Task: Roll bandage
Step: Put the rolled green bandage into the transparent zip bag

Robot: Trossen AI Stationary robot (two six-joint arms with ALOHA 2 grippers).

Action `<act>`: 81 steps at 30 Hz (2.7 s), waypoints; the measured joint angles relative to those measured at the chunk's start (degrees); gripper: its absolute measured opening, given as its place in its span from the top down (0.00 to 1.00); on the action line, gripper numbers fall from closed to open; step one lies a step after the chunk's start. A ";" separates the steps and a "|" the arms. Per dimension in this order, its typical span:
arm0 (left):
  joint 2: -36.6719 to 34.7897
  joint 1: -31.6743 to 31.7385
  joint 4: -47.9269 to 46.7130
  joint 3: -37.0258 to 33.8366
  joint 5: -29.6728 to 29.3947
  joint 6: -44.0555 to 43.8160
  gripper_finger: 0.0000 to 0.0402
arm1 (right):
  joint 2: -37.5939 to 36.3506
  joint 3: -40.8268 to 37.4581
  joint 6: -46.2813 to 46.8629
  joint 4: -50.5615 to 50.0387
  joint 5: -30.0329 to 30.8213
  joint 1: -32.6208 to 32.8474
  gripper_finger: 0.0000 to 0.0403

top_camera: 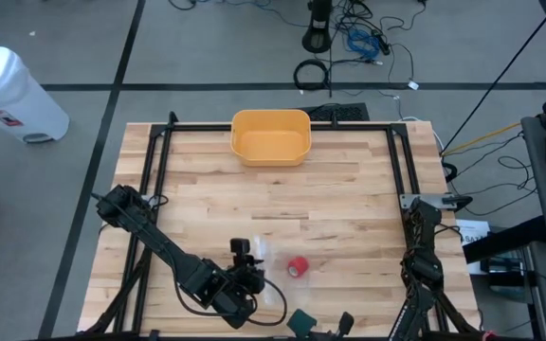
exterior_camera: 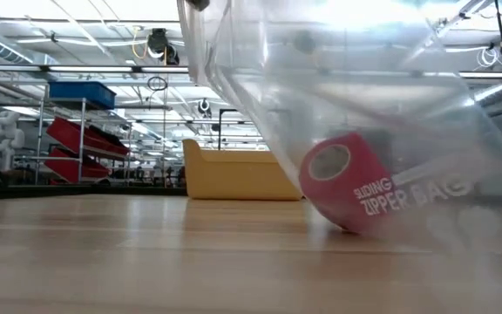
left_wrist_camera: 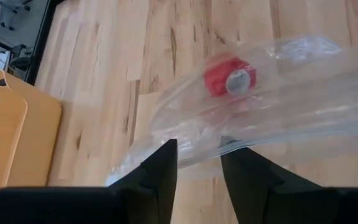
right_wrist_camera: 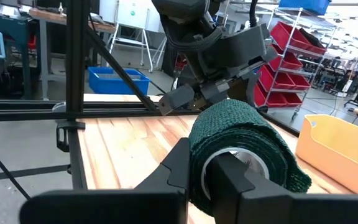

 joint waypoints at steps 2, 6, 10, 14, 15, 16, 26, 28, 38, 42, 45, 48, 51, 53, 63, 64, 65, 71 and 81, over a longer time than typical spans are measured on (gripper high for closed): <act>0.00 0.00 0.23 0.00 0.02 0.48 0.71 | 0.00 0.00 -0.01 0.00 0.01 0.00 0.93; 0.00 -0.11 1.21 0.00 0.28 0.42 0.86 | 0.00 0.00 -0.17 -0.02 -0.78 0.00 0.93; 0.00 -0.56 3.79 0.00 1.86 0.02 0.98 | 0.00 0.00 -0.17 -0.13 -5.53 -0.24 0.93; 0.00 -1.21 6.97 0.00 1.86 0.05 0.98 | 0.00 0.02 -0.17 -0.24 -11.17 -1.17 0.93; 0.00 -1.27 7.25 0.00 1.87 0.05 0.98 | 0.00 0.04 -0.17 -0.50 -12.99 -1.53 0.93; 0.00 -1.38 7.34 0.00 1.86 0.04 0.99 | 0.00 0.04 -0.17 -0.97 -15.01 -1.89 0.93; 0.00 -3.05 6.80 1.58 0.38 -0.02 0.99 | 0.12 -0.49 4.79 -14.31 -27.08 -7.58 0.93; 0.00 -3.72 6.64 2.35 0.37 0.00 0.99 | 0.16 -0.96 5.90 -18.97 -27.18 -8.89 0.93; -0.07 -5.91 6.36 2.63 1.44 -3.85 1.00 | -0.46 -4.20 -1.74 -21.03 -26.21 -18.52 0.93; -0.06 -4.53 2.18 0.99 -1.41 -7.99 1.00 | -0.46 -4.20 0.85 -20.00 -32.57 -18.32 0.93; -0.07 -2.62 0.36 -0.23 -2.82 -9.53 1.00 | -0.44 -4.20 2.70 -17.77 -33.00 -16.30 0.93; -0.02 -0.71 1.14 -0.71 -2.80 -9.49 1.00 | -0.44 -4.20 5.11 -15.59 -30.20 -13.58 0.93; -0.07 1.01 3.95 -1.88 -1.52 -8.48 1.00 | -0.44 -4.22 8.90 -13.83 -23.37 -11.00 0.93; -0.04 2.32 6.20 -3.05 2.08 -7.26 1.00 | -0.44 -4.22 10.59 -12.64 -17.77 -9.58 0.93; -0.02 4.86 10.67 -4.50 9.75 -7.07 0.97 | -0.44 -4.22 11.83 -12.15 0.20 -8.66 0.93; -0.02 4.90 10.84 -4.50 9.75 -7.00 0.97 | -0.44 -4.22 11.33 -12.17 0.25 -9.25 0.93; -0.02 4.96 10.98 -4.50 9.75 -6.84 0.97 | -0.44 -4.22 10.93 -12.17 0.27 -9.84 0.93; -0.02 5.45 11.42 -4.50 9.70 -5.83 0.96 | -0.44 -4.22 8.19 -12.13 -3.43 -13.52 0.93; 0.00 5.42 10.18 -4.52 9.70 -4.87 0.96 | -0.09 -4.22 7.18 -12.57 -12.43 -15.76 0.93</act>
